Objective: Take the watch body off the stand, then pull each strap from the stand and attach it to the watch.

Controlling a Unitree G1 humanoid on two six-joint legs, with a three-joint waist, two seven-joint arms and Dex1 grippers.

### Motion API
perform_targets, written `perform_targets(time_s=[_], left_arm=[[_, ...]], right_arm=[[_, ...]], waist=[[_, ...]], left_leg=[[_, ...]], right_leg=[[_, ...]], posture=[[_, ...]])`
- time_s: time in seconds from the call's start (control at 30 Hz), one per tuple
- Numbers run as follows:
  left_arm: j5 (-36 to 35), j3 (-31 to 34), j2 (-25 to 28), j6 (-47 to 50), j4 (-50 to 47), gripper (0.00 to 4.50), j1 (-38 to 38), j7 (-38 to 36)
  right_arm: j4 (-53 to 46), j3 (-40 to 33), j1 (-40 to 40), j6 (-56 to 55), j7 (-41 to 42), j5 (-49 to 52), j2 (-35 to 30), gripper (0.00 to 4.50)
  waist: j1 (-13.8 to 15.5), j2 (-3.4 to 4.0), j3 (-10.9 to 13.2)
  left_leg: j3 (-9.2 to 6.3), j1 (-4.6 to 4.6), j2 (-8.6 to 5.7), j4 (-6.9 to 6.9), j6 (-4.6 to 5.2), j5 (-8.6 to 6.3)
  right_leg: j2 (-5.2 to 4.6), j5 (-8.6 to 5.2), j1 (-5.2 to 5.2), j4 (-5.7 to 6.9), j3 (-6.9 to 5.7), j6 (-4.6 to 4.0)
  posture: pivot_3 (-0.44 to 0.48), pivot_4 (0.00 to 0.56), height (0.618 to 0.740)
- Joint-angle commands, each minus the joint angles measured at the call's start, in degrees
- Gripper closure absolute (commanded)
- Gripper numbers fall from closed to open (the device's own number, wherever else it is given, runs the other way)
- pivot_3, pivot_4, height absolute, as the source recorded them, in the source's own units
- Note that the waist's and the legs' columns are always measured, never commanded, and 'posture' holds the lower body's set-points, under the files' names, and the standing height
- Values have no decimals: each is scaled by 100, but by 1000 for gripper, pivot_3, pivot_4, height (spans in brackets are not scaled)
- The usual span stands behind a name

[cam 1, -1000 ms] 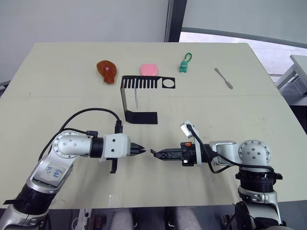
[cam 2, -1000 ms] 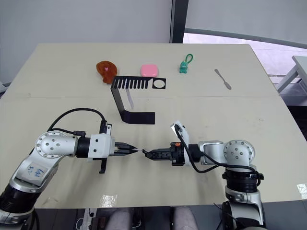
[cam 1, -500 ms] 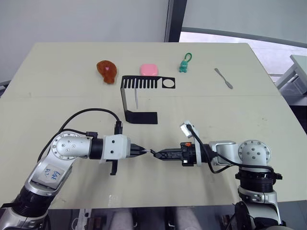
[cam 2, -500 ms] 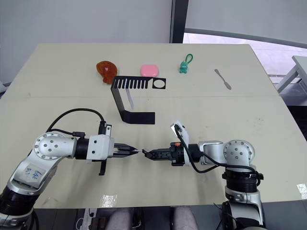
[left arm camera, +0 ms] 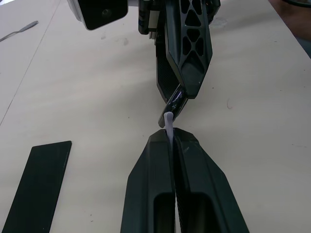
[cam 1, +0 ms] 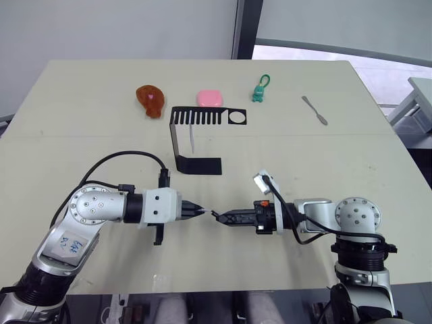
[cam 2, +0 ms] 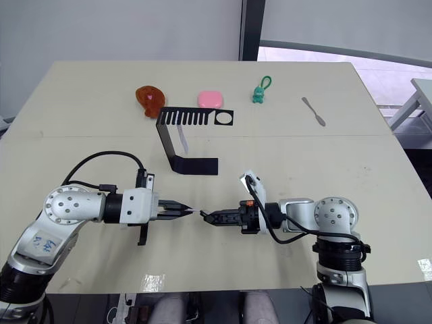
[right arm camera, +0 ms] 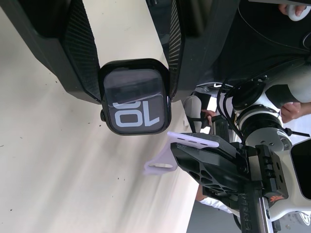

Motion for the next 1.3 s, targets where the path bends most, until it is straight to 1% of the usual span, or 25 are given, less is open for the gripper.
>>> perform_targets(time_s=[0.03, 0.23, 1.07, 1.3], left_arm=[[-77, 16, 17, -46, -193, 4500, 1, -30], [-110, -17, 30, -31, -242, 4500, 55, -109], [111, -222, -72, -67, -151, 4500, -117, 44], [386, -421, -20, -100, -222, 4500, -350, -21]], right_arm=[[-202, -25, -32, 16, 6, 97, 32, 2981], [-201, -25, -37, 17, -1, 95, 37, 2981], [-231, -33, -12, 23, -14, 123, 71, 2981], [-221, -18, -34, 25, -19, 155, 51, 2981]], waist=[[1, 0, 0], [-1, 0, 0], [1, 0, 0], [4, 0, 0]], left_leg=[[0, 0, 0, 0, 0, 0], [0, 0, 0, 0, 0, 0], [0, 0, 0, 0, 0, 0], [0, 0, -1, 1, 0, 0]], right_leg=[[0, 0, 0, 0, 0, 0], [0, 0, 0, 0, 0, 0], [0, 0, 0, 0, 0, 0], [0, 0, 0, 0, 1, 0]], posture=[[0, 150, 740], [0, 150, 740], [0, 150, 740], [0, 150, 740]])
